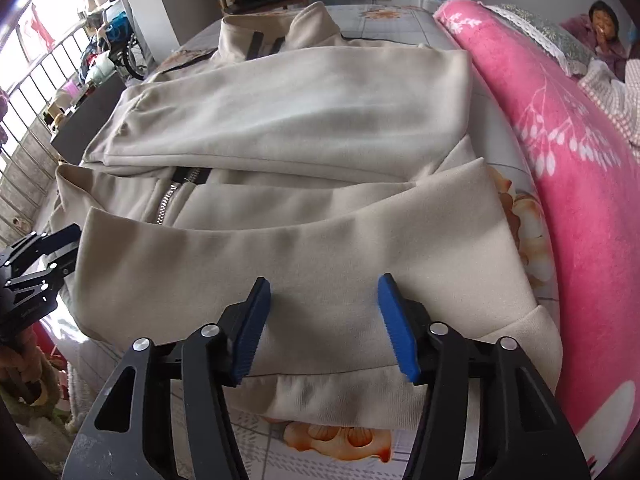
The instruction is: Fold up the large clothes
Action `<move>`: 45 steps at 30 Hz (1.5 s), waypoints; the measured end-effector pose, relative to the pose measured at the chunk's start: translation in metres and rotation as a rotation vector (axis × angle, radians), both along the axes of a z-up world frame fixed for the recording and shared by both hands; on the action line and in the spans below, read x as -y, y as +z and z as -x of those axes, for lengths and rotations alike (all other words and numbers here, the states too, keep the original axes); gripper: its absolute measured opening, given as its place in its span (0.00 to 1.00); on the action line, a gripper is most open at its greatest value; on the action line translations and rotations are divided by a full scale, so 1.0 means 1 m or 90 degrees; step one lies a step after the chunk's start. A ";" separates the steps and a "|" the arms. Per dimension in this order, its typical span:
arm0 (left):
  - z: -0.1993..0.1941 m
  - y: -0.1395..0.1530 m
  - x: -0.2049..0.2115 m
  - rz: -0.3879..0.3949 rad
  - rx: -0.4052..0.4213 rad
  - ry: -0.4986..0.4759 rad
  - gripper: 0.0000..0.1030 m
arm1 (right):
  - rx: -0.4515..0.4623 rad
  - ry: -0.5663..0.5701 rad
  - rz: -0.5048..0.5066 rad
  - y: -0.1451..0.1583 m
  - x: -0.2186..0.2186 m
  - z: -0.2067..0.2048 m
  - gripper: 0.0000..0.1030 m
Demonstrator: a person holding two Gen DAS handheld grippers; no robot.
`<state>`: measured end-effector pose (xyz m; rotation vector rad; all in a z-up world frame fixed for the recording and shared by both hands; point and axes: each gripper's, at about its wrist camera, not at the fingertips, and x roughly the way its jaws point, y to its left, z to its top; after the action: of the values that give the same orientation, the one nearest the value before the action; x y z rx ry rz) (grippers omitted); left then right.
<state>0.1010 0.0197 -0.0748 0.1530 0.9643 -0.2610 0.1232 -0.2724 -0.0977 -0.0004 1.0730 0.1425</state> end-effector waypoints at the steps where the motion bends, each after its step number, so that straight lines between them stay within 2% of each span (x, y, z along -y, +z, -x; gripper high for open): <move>1: 0.002 -0.001 0.002 -0.009 0.012 0.002 0.46 | 0.008 -0.001 0.018 0.000 -0.001 0.002 0.35; 2: 0.003 -0.001 0.002 -0.013 0.021 0.002 0.39 | 0.012 -0.003 0.032 0.001 -0.002 0.002 0.20; 3: 0.005 -0.001 0.003 -0.018 0.030 0.004 0.28 | 0.013 -0.003 0.032 0.001 -0.001 0.003 0.12; 4: 0.006 -0.001 0.005 -0.028 0.040 0.007 0.21 | 0.012 -0.003 0.025 0.001 0.000 0.003 0.06; 6: 0.009 -0.001 0.008 -0.041 0.057 0.002 0.06 | 0.019 -0.003 0.027 0.001 0.001 0.005 0.02; 10: 0.012 0.007 0.004 -0.035 0.073 0.000 0.03 | 0.046 -0.010 0.029 0.014 0.000 0.011 0.00; 14: 0.023 0.046 -0.006 -0.040 0.158 0.013 0.02 | 0.117 -0.030 0.017 0.056 0.001 0.019 0.00; 17: 0.017 0.061 -0.011 -0.034 0.190 0.025 0.02 | 0.159 -0.043 0.013 0.074 0.002 0.018 0.00; 20: 0.001 0.044 -0.007 -0.043 0.167 0.024 0.03 | 0.152 -0.045 0.023 0.059 -0.001 0.003 0.00; 23: -0.014 0.012 -0.005 -0.056 0.122 0.026 0.04 | 0.120 -0.042 0.043 0.026 -0.006 -0.013 0.00; 25: -0.016 -0.001 -0.007 -0.051 0.112 0.030 0.06 | 0.102 -0.037 0.060 0.006 -0.009 -0.018 0.00; 30: -0.007 0.003 -0.017 -0.020 0.113 0.026 0.09 | 0.095 -0.035 0.059 -0.001 -0.009 -0.016 0.01; 34: 0.004 0.023 -0.040 0.001 0.130 0.055 0.09 | 0.081 -0.041 0.032 0.001 -0.002 -0.015 0.03; 36: 0.007 0.032 -0.060 0.017 0.131 0.092 0.10 | 0.075 -0.052 0.004 0.005 0.005 -0.012 0.09; 38: 0.009 0.037 -0.080 0.023 0.122 0.128 0.12 | 0.078 -0.064 -0.021 0.012 0.013 -0.007 0.24; 41: 0.005 0.028 -0.105 0.020 0.076 0.161 0.18 | 0.095 -0.077 -0.041 0.026 0.024 0.001 0.41; 45: 0.003 0.011 -0.121 0.024 0.024 0.165 0.19 | 0.116 -0.096 -0.016 0.038 0.037 0.009 0.45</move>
<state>0.0981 0.1406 -0.0640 -0.0028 0.9295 -0.0371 0.1137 -0.3091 -0.0596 0.0877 0.8852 0.0192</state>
